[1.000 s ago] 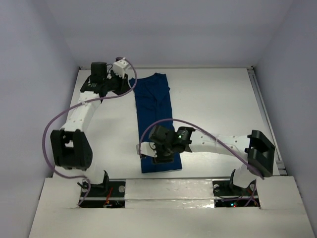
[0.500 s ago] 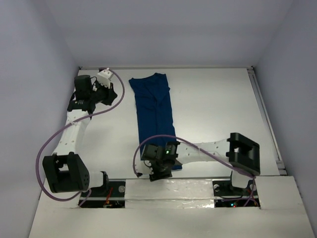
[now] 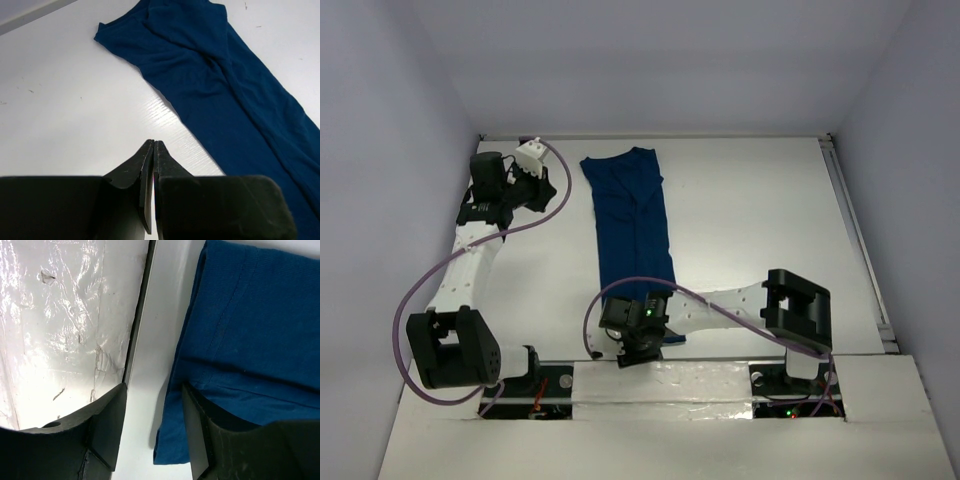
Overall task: Fold and stack the t-shirts
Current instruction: Grab the bottom of the folded rectangular tshirt with right arm
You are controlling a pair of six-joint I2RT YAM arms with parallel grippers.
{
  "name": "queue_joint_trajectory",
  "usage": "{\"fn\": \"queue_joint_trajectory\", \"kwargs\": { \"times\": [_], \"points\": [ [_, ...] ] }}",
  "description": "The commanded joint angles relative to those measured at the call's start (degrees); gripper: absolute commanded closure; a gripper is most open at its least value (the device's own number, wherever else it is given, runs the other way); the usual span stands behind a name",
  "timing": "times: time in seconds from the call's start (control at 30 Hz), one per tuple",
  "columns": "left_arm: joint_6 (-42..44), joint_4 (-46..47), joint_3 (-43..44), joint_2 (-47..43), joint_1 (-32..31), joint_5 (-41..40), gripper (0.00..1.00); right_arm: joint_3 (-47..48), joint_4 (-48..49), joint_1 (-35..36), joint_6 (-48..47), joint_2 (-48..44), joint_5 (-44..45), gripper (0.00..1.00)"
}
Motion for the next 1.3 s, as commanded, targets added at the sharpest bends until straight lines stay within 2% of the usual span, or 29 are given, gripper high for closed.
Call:
{"fn": "queue_joint_trajectory", "kwargs": {
  "times": [0.0, 0.27, 0.83, 1.27],
  "points": [
    [-0.35, 2.42, 0.01, -1.28, 0.14, 1.66, 1.0, 1.61, 2.51, 0.38, 0.33, -2.77, 0.61, 0.47],
    [-0.88, 2.42, 0.45, -1.02, 0.66, 2.1, 1.0, 0.21, 4.18, 0.38, -0.55, -7.61, 2.19, 0.47],
    [-0.35, 1.89, 0.19, -0.76, 0.66, 3.16, 1.0, 2.23, 2.77, 0.38, -0.99, 0.56, -0.79, 0.47],
    [-0.44, 1.8, 0.27, -1.37, 0.66, 4.3, 1.0, 5.13, 2.95, -2.79, -1.69, 2.41, 2.72, 0.5]
  ]
}}
